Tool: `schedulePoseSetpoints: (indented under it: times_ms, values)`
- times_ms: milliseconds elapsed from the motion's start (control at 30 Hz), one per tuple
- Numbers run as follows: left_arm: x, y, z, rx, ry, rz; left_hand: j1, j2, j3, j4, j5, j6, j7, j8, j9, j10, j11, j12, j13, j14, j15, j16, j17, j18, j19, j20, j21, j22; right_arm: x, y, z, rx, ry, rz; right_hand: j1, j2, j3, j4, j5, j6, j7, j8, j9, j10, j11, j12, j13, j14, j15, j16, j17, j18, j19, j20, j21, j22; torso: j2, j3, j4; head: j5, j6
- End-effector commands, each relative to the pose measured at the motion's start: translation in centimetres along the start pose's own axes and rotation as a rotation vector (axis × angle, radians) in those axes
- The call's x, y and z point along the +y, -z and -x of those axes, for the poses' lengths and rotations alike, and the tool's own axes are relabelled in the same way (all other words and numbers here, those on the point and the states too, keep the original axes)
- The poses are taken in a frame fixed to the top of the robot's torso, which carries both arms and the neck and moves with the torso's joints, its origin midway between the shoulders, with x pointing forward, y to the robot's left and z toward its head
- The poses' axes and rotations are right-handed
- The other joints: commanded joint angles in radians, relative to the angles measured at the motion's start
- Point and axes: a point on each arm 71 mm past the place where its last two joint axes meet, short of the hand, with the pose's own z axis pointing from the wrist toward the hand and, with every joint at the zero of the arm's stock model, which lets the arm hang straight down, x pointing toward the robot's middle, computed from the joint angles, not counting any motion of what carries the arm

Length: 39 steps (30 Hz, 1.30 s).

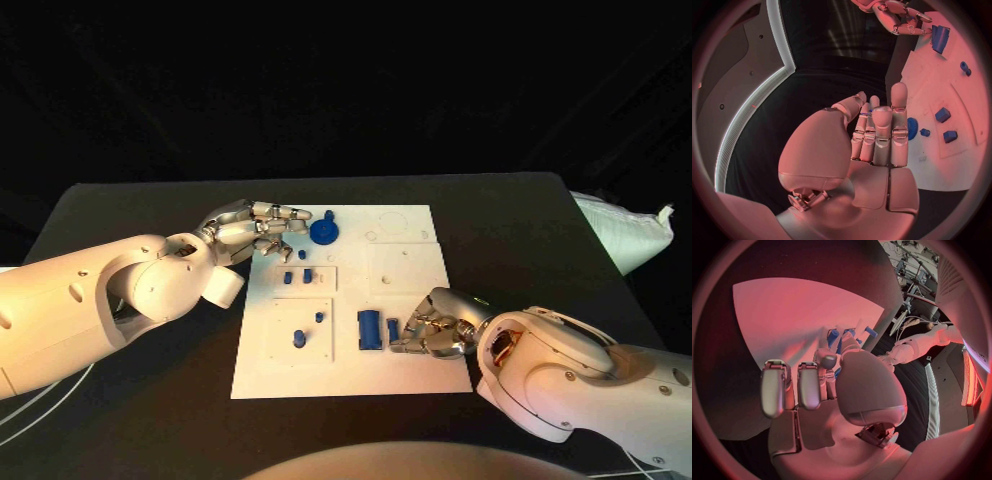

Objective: Assemble the parts on the task board

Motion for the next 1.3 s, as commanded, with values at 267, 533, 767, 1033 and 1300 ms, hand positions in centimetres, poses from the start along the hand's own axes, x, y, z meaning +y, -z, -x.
schedulePoseSetpoints:
  times_ms: [267,533,767,1033,1300]
  values:
    - [0.0,0.0,-0.2,0.023,-0.002,-0.003,0.004,0.002,-0.002,-0.004,0.003,-0.004,0.0,0.002,-0.001,-0.005,0.002,0.003,0.001,-0.005,0.0,-0.005,-0.001,0.013,-0.007,0.003,-0.005,-0.001,-0.4,-0.3,-0.1,0.015,0.027,-0.009,0.014,0.036,-0.014,0.014,-0.002,0.003,0.003,-0.002,0.004,-0.001,0.003,0.008,0.008,0.065,0.0,-0.002,0.027,-0.006,0.001,0.006,-0.002,0.049,0.001,-0.0016,0.0015,0.001,-0.001]
    - [0.0,0.0,-0.2,0.022,-0.006,-0.003,0.003,0.002,-0.002,-0.003,0.003,-0.004,0.001,0.002,-0.001,-0.006,0.002,0.004,0.001,-0.004,0.0,-0.004,0.0,0.013,-0.006,0.003,-0.004,-0.001,-0.5,-0.7,-0.3,0.026,0.043,-0.017,0.011,0.051,-0.022,0.025,0.0,0.004,0.002,-0.001,0.005,0.002,0.002,0.014,0.012,0.066,-0.001,0.001,0.03,-0.006,0.002,0.006,-0.001,0.052,-0.001,-0.0005,0.0013,0.003,-0.003]
    - [0.0,-0.1,-0.3,0.024,-0.013,-0.003,0.003,0.002,-0.002,-0.003,0.003,-0.004,0.001,0.002,-0.001,-0.006,0.002,0.004,0.001,-0.004,0.0,-0.004,0.0,0.013,-0.006,0.003,-0.004,-0.001,-0.2,-1.4,-0.7,0.025,0.072,-0.007,0.037,0.064,-0.023,0.017,0.001,0.005,0.0,-0.001,0.007,0.004,0.0,0.017,0.015,0.066,-0.002,0.002,0.031,-0.006,0.003,0.005,-0.001,0.052,-0.001,-0.0009,0.0006,0.003,-0.002]
    - [0.0,-0.1,-0.3,0.023,-0.014,-0.005,0.003,0.002,-0.003,-0.003,0.003,-0.004,0.001,0.002,-0.001,-0.006,0.002,0.004,0.002,-0.005,0.0,-0.005,-0.003,0.014,-0.008,0.003,-0.008,-0.003,0.1,-1.3,-0.6,-0.004,0.057,0.004,0.046,0.061,-0.031,0.013,0.007,0.005,0.001,-0.001,0.008,0.003,0.0,0.017,0.016,0.066,-0.002,0.001,0.031,-0.006,0.003,0.004,-0.001,0.052,-0.002,-0.0007,0.0005,0.001,0.005]
    - [0.1,-0.2,0.1,0.012,-0.015,-0.005,0.003,0.002,-0.003,-0.002,0.003,-0.005,0.001,0.002,-0.001,-0.006,0.002,0.004,0.002,-0.006,0.0,-0.006,-0.005,0.014,-0.009,0.003,-0.011,-0.004,-0.2,-1.4,-0.2,-0.001,-0.088,0.059,0.016,0.042,-0.08,0.035,0.016,-0.01,0.007,-0.008,0.007,-0.014,0.006,-0.024,-0.009,0.061,0.002,-0.016,0.012,-0.002,-0.01,0.007,-0.014,0.035,-0.006,-0.0026,0.0004,-0.004,0.021]
